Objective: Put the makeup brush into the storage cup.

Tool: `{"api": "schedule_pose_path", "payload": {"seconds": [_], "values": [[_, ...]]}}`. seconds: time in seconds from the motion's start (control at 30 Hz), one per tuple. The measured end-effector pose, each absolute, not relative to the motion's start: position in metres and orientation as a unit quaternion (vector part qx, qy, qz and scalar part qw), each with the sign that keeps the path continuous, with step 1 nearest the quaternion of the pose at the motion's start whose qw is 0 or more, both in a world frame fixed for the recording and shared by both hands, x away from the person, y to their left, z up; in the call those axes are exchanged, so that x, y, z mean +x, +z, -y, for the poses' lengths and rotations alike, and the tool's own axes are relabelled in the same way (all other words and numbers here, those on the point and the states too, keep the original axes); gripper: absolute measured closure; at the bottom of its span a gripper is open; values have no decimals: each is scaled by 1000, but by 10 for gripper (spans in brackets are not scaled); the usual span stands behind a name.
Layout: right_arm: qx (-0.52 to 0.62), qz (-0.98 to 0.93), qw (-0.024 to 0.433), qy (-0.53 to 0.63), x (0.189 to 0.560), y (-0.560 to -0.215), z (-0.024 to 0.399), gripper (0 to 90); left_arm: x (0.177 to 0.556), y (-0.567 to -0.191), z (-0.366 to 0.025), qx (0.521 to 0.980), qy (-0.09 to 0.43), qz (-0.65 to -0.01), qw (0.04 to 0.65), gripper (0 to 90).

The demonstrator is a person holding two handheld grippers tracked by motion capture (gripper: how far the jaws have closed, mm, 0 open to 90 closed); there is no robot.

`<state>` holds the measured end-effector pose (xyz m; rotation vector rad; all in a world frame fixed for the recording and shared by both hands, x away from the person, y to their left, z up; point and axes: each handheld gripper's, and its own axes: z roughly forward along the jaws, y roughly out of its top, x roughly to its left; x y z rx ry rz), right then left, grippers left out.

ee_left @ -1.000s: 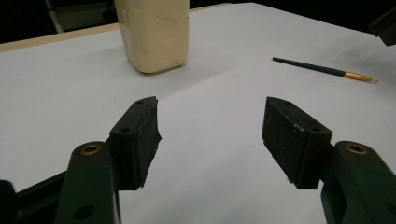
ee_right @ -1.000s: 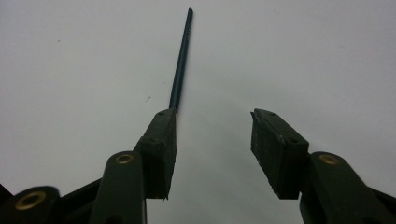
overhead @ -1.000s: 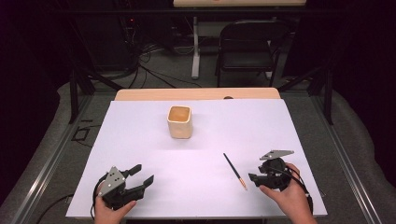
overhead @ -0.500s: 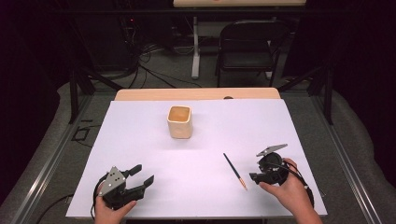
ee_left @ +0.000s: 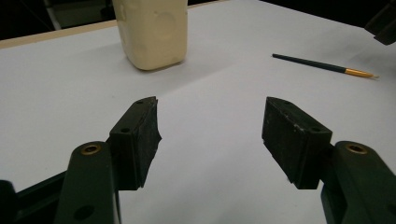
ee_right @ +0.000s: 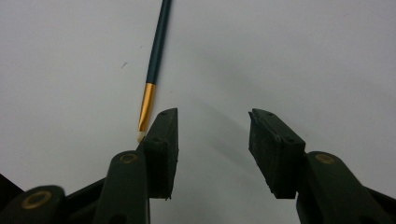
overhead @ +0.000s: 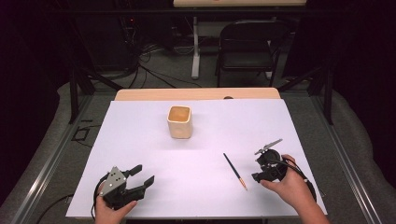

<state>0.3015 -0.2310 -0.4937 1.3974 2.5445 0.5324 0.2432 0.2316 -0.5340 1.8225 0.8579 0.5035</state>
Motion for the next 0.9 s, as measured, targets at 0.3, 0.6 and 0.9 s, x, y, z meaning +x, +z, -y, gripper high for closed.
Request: {"api": "schedule_pose_path", "payload": {"seconds": [0.3, 0.6, 0.9], "values": [[465, -866, 85, 162, 308, -493, 226, 528, 243, -534, -231, 759, 208, -353, 506, 366], [455, -873, 81, 156, 312, -490, 222, 533, 243, -535, -230, 758, 208, -354, 507, 366], [445, -879, 76, 157, 317, -486, 209, 536, 243, -535, -230, 758, 208, -354, 506, 366]]}}
